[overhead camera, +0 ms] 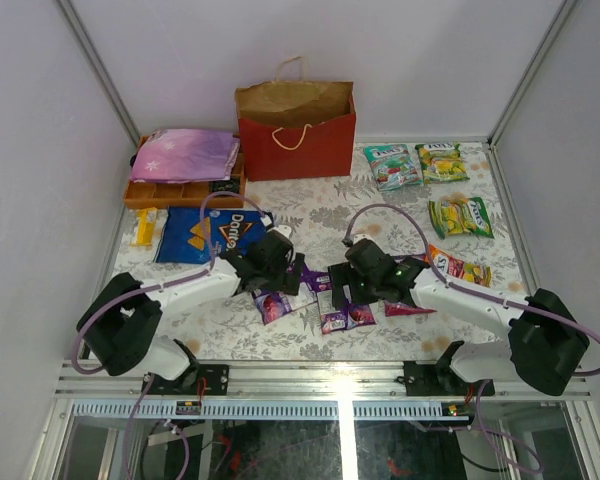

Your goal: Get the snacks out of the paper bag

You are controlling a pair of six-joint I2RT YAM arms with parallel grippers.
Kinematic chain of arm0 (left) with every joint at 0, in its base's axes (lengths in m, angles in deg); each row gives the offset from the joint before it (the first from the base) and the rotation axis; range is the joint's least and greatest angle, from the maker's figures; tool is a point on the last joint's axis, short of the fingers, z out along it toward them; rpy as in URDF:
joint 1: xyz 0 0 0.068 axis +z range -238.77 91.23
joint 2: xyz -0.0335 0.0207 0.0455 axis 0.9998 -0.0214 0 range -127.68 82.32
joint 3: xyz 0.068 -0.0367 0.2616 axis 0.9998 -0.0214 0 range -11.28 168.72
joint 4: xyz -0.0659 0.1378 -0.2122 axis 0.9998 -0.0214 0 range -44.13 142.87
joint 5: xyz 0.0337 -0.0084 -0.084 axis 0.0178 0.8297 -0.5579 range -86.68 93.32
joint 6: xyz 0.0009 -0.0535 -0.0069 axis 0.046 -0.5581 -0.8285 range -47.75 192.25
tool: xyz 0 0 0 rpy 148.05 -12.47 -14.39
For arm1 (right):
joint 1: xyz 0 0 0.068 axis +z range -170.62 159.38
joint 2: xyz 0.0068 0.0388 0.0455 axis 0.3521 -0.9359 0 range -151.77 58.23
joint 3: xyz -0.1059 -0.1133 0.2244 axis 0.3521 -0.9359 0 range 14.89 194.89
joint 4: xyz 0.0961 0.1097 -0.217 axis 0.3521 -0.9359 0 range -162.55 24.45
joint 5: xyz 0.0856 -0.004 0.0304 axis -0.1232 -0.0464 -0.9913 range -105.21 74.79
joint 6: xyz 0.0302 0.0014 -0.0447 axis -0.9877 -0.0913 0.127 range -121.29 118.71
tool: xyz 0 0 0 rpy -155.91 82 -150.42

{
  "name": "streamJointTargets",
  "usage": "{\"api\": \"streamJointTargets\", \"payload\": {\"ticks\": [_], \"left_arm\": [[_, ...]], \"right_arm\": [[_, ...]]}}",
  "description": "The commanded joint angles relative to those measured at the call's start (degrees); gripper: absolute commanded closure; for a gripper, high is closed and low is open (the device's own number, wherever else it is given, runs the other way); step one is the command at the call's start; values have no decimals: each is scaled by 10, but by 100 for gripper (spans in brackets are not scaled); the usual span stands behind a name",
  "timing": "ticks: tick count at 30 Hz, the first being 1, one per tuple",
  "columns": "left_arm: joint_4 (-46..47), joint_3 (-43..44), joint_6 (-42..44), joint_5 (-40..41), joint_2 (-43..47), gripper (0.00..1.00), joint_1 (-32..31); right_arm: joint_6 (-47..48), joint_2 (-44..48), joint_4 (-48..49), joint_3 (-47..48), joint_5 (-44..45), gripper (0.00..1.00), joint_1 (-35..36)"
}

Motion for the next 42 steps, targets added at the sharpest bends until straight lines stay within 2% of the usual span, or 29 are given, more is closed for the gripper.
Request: {"api": "streamJointTargets", "payload": {"ticks": [1, 5, 12, 18, 23, 28, 32, 39, 42], "left_arm": [[-41, -4, 1, 63, 2, 0, -61], [-40, -13, -9, 79, -10, 0, -97], [-47, -1, -1, 81, -66, 0, -101], [-54, 24, -52, 101, -114, 0, -101], [-75, 89, -110, 123, -173, 0, -87], [-99, 170, -171, 98, -228, 0, -38], [-87, 206, -223, 63, -250, 0, 10], [-45, 249, -284, 78, -250, 0, 60], [-34, 269, -315, 70, -255, 0, 80]], "right_arm": [[17, 20, 3, -6, 27, 1, 36], [17, -7, 11, -9, 41, 1, 63], [-57, -94, 39, -17, 79, 1, 67], [-100, -109, 49, -44, 112, 1, 40], [-61, -97, 69, -61, 93, 1, -15], [-2, -102, 71, -31, 85, 1, -49], [43, -136, 85, 9, 48, 1, -75], [95, -200, 98, 105, -1, 1, -108], [119, -259, 90, 172, -25, 1, -118]]}}
